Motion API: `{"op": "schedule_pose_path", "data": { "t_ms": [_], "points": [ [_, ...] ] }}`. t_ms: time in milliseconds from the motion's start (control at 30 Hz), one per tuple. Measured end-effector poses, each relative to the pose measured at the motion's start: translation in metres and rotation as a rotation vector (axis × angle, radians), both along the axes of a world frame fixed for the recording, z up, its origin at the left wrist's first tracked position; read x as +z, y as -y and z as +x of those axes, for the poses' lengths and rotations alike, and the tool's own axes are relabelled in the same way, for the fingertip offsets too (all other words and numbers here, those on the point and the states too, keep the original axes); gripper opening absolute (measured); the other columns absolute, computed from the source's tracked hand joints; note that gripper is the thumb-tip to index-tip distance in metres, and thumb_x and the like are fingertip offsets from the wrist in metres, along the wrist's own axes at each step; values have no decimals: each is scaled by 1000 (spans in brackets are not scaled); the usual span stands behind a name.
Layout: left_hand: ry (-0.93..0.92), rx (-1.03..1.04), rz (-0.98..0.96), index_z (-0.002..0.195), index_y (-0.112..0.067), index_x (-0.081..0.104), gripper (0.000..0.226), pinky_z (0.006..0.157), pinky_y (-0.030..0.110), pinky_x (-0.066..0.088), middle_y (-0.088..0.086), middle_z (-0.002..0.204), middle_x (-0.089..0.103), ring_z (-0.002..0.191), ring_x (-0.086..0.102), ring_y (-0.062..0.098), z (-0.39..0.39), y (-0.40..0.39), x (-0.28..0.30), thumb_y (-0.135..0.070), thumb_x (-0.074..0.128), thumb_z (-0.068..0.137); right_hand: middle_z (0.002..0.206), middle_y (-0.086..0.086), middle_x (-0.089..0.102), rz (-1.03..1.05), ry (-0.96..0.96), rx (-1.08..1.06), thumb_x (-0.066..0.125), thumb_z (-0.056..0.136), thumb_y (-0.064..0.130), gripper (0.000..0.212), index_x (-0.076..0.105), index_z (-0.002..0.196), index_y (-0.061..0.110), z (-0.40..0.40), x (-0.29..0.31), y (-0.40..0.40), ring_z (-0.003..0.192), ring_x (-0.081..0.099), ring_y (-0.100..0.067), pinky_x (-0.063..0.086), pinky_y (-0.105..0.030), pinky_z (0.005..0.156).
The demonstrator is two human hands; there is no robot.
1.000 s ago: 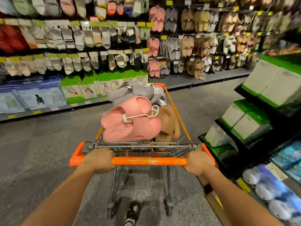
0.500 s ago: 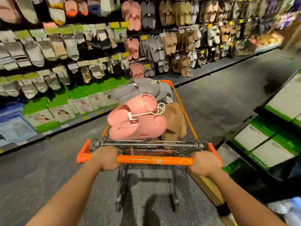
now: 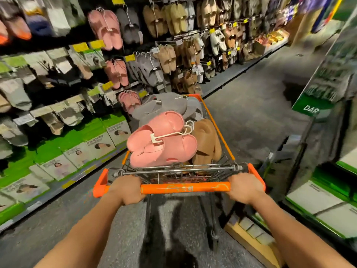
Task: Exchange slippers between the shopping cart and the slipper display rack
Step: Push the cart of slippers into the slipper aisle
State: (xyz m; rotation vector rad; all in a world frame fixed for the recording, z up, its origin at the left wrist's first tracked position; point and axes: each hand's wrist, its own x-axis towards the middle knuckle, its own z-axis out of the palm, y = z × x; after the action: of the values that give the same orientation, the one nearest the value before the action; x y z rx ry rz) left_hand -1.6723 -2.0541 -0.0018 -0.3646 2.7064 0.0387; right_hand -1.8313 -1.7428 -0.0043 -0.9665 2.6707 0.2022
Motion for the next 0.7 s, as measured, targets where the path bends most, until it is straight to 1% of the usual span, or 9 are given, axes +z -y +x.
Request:
{"op": "schedule_pose_path", "data": {
  "t_ms": [67, 167, 233, 300, 400, 500, 567, 633, 700],
  "points": [
    [8, -22, 1, 56, -22, 42, 29, 59, 26, 35, -5, 54, 42, 63, 48, 19, -35, 15, -2, -42, 51, 75, 91, -4, 71, 28, -7, -9, 50, 73, 28, 13, 60, 75, 20, -28, -1, 11, 86, 67, -25, 46, -30, 63],
    [2, -69, -18, 61, -22, 49, 26, 61, 28, 40, -5, 57, 44, 67, 51, 19, -90, 37, -2, -44, 50, 74, 93, -5, 72, 13, -31, -60, 52, 72, 30, 21, 64, 83, 18, -70, -3, 24, 88, 68, -25, 46, -29, 63],
    [24, -77, -37, 69, -19, 58, 25, 66, 31, 47, -1, 66, 56, 74, 60, 23, -123, 47, 0, -43, 51, 73, 93, -4, 71, 23, -26, -101, 51, 72, 32, 22, 63, 83, 18, -92, 0, 32, 88, 67, -25, 48, -30, 65],
    [50, -94, -18, 83, -15, 65, 27, 71, 31, 50, 2, 78, 62, 87, 65, 25, -158, 57, 0, -37, 54, 74, 94, -4, 71, 17, 0, -128, 50, 72, 32, 17, 59, 80, 20, -114, -2, 39, 89, 67, -25, 49, -31, 67],
    [71, -145, -51, 94, -16, 66, 27, 80, 30, 50, 7, 97, 68, 97, 65, 24, -209, 73, -1, -35, 53, 80, 98, -5, 70, 9, -5, -174, 48, 75, 35, 13, 54, 77, 24, -146, 2, 51, 92, 66, -26, 49, -31, 71],
    [15, -222, -88, 91, -19, 66, 27, 78, 31, 51, 3, 96, 70, 91, 66, 22, -259, 87, 0, -40, 52, 82, 100, -5, 70, -19, -15, -238, 46, 79, 40, 24, 61, 84, 22, -181, 3, 61, 94, 66, -26, 50, -32, 75],
    [43, -332, -127, 95, -19, 65, 30, 79, 32, 52, 1, 97, 69, 88, 65, 19, -297, 95, -1, -42, 48, 86, 101, -5, 70, -48, 4, -269, 45, 83, 38, 22, 60, 84, 22, -206, 6, 68, 93, 65, -27, 47, -31, 73],
    [61, -437, -157, 100, -17, 63, 32, 85, 33, 51, 2, 104, 67, 96, 64, 20, -337, 105, -1, -42, 47, 89, 102, -5, 69, -52, 11, -314, 45, 84, 37, 22, 61, 85, 22, -230, 10, 76, 94, 65, -27, 47, -31, 73],
    [57, -444, -112, 98, -15, 64, 32, 88, 35, 50, 6, 105, 67, 98, 63, 24, -382, 115, 0, -42, 50, 86, 100, -5, 70, -69, 20, -371, 44, 84, 39, 21, 58, 80, 24, -257, 9, 82, 92, 66, -27, 48, -32, 74]
  ]
}}
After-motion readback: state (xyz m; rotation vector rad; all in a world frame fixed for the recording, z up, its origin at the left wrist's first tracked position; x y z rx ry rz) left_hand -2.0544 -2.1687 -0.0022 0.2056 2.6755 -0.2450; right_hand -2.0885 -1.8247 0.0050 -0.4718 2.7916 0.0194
